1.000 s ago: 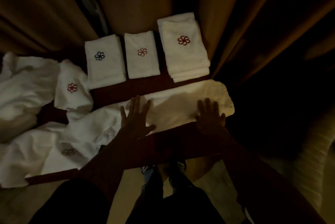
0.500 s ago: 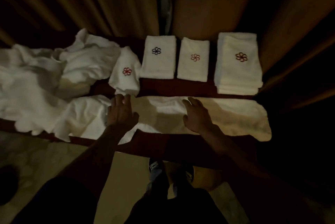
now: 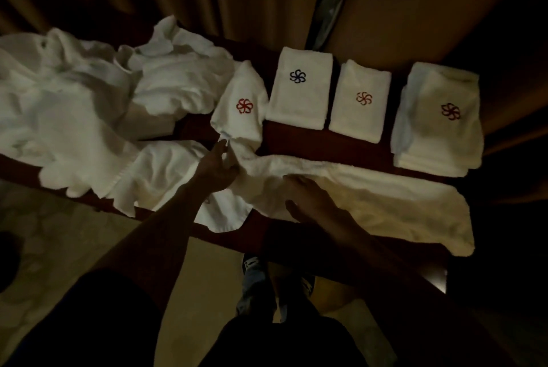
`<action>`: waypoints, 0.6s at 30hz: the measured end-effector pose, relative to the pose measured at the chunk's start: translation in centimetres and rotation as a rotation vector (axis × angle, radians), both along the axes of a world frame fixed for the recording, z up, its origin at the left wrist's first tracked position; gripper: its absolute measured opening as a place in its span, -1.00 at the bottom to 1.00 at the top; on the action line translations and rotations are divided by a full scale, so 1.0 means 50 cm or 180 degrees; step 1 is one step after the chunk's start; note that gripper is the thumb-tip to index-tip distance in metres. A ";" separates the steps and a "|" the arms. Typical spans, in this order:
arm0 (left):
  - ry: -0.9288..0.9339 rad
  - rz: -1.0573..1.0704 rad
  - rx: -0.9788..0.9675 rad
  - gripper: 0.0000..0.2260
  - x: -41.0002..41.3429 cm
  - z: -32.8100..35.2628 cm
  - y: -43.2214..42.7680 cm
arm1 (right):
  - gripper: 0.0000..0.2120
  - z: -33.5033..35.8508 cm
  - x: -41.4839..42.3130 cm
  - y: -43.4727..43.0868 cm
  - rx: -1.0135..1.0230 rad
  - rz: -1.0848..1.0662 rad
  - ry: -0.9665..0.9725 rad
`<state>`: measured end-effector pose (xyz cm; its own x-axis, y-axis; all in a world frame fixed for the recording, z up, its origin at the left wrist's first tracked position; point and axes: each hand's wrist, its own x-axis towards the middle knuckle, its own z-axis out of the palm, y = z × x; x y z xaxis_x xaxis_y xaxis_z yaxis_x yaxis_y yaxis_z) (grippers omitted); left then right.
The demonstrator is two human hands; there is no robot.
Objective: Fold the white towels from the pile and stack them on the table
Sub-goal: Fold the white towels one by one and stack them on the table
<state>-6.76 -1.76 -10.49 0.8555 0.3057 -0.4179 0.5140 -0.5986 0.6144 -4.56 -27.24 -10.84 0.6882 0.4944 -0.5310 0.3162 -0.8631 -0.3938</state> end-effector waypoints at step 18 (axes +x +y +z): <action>0.0414 -0.0078 -0.0361 -0.34 0.110 0.027 0.058 | -0.27 -0.015 0.075 0.068 -0.0265 0.0076 -0.0296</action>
<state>-1.26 1.14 -9.16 0.7987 0.2299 -0.5561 0.5795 -0.5427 0.6080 -0.83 -23.85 -11.59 0.7249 0.4680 -0.5055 0.3688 -0.8834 -0.2891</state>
